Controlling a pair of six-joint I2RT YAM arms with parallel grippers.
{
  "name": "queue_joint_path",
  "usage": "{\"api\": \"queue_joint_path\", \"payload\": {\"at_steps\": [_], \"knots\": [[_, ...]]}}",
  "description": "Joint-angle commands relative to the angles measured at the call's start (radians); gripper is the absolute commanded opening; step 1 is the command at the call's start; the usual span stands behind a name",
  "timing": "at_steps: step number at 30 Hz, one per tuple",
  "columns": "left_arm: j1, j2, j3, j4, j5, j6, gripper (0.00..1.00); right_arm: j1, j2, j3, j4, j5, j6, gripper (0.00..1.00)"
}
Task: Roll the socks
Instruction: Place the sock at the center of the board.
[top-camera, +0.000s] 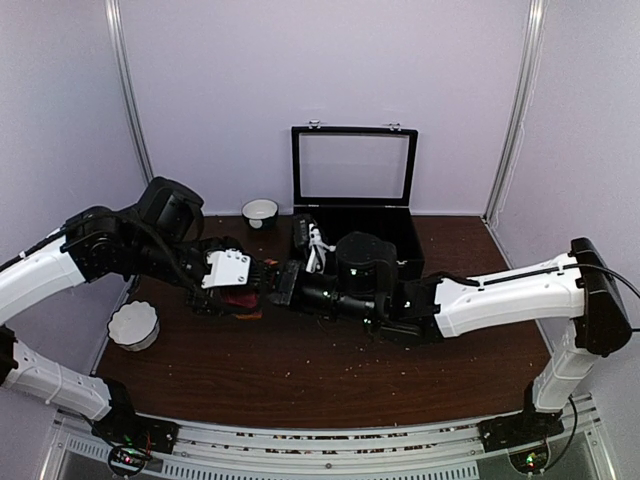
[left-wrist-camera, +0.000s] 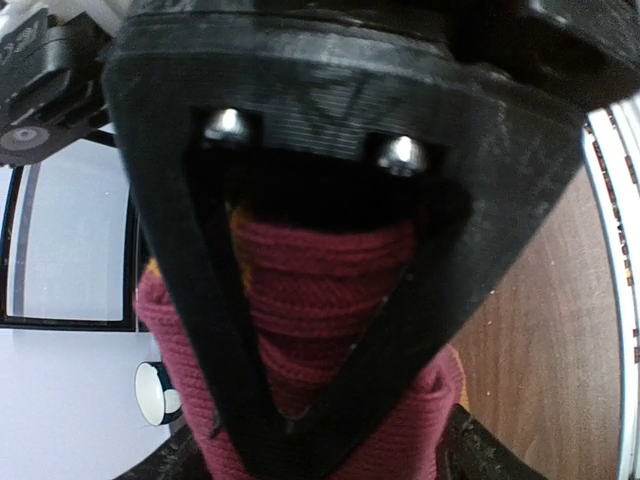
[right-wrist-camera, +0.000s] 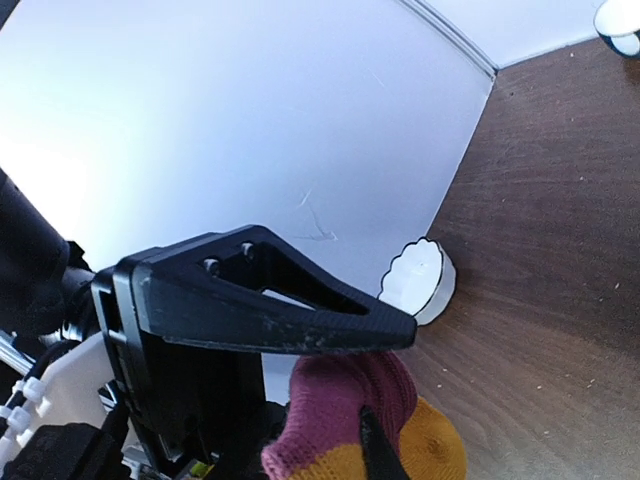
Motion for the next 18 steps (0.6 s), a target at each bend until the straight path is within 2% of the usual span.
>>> {"api": "queue_joint_path", "payload": {"at_steps": [1,5,9,12,15,16,18], "knots": [[-0.017,0.015,-0.011,0.097,-0.118,0.040,0.74,0.000,0.046,-0.063,0.207,0.046,0.210,0.00],[-0.041,0.030,-0.019,0.119,-0.147,0.051,0.76,0.001,0.076,-0.069,0.255,0.055,0.294,0.00],[-0.049,0.041,0.000,0.120,-0.133,0.043,0.63,0.002,0.099,-0.086,0.318,0.074,0.372,0.00],[-0.048,0.041,-0.004,0.105,-0.119,0.049,0.44,0.003,0.109,-0.083,0.319,0.072,0.383,0.00],[-0.049,0.035,-0.030,0.101,-0.131,0.066,0.11,0.004,0.114,-0.082,0.345,0.063,0.394,0.00],[-0.049,0.032,-0.039,0.103,-0.138,0.070,0.05,0.003,0.114,-0.084,0.350,0.061,0.397,0.01],[-0.049,0.030,-0.054,0.104,-0.146,0.076,0.00,0.003,0.119,-0.083,0.363,0.055,0.411,0.05]]}}
